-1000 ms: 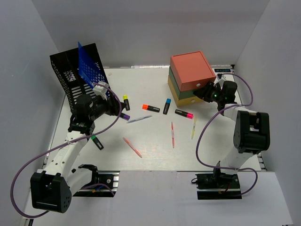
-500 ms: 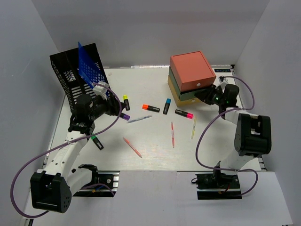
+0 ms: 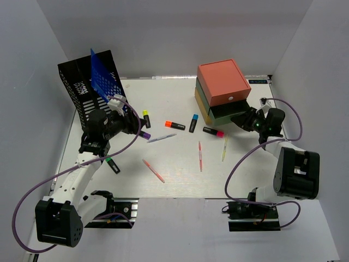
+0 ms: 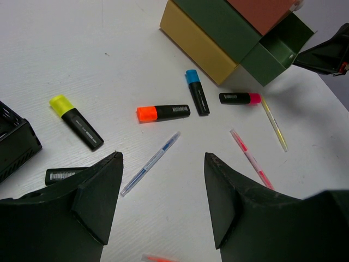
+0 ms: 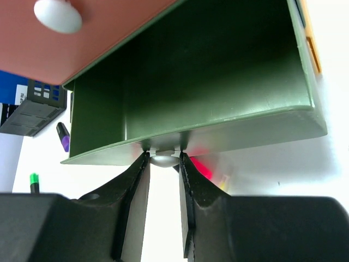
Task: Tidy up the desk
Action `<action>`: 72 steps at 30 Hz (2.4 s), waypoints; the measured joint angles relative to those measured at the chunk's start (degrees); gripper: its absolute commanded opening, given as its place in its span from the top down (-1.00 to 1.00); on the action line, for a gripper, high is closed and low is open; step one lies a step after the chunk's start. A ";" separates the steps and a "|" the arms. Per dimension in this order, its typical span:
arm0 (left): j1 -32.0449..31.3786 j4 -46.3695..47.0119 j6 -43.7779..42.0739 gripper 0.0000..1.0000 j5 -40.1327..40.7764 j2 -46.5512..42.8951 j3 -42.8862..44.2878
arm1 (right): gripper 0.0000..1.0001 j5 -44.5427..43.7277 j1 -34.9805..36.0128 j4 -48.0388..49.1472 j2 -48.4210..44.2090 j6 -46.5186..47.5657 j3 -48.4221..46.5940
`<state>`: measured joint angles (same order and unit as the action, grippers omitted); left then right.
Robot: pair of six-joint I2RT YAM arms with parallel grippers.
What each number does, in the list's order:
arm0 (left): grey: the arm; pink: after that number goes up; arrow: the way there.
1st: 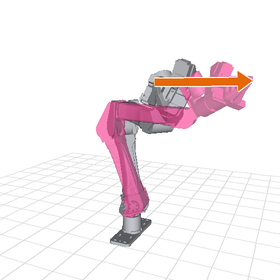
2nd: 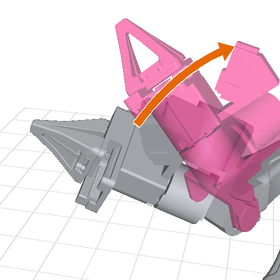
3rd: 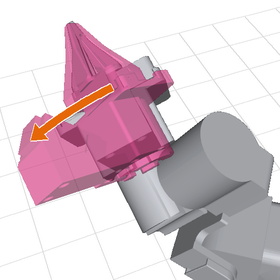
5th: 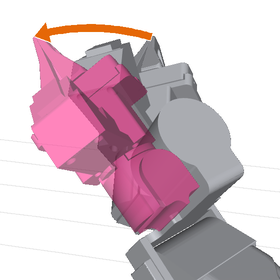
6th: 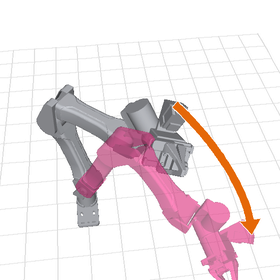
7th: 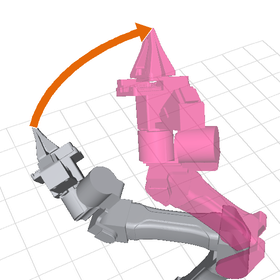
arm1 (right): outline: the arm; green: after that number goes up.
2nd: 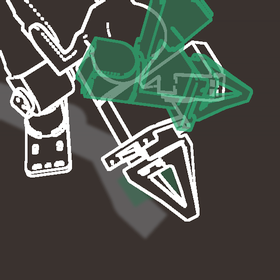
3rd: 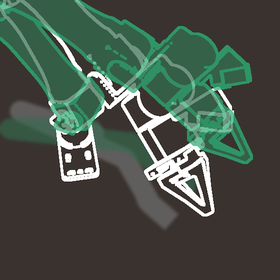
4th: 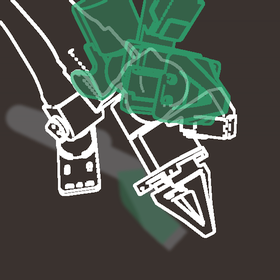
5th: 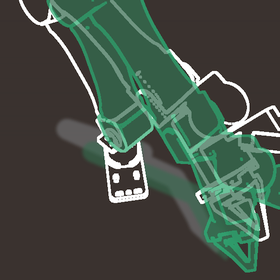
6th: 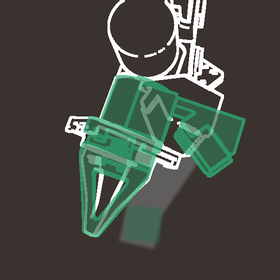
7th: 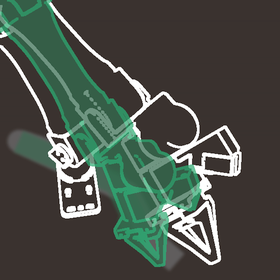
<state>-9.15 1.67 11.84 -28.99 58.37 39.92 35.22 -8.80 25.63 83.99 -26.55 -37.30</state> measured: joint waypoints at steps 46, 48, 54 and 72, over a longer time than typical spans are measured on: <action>0.11 -0.46 1.40 -0.64 -0.61 3.67 0.00 | -0.17 8.59 13.60 -42.84 -27.17 52.13 -1.81; 0.44 -2.43 2.27 -0.64 -0.83 5.38 0.11 | -0.19 6.69 15.72 -43.25 -26.97 53.22 -1.46; 0.74 -9.86 6.58 -0.63 2.45 3.78 -0.94 | -0.25 2.10 20.15 -44.98 -26.53 53.90 -1.27; 0.79 -39.91 27.23 0.02 28.35 -5.79 -0.17 | -0.27 -5.68 21.94 -44.72 -29.92 54.05 0.46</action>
<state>-8.36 -38.24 39.07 -0.64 52.58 39.75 29.54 13.15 -19.09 54.06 27.51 -36.84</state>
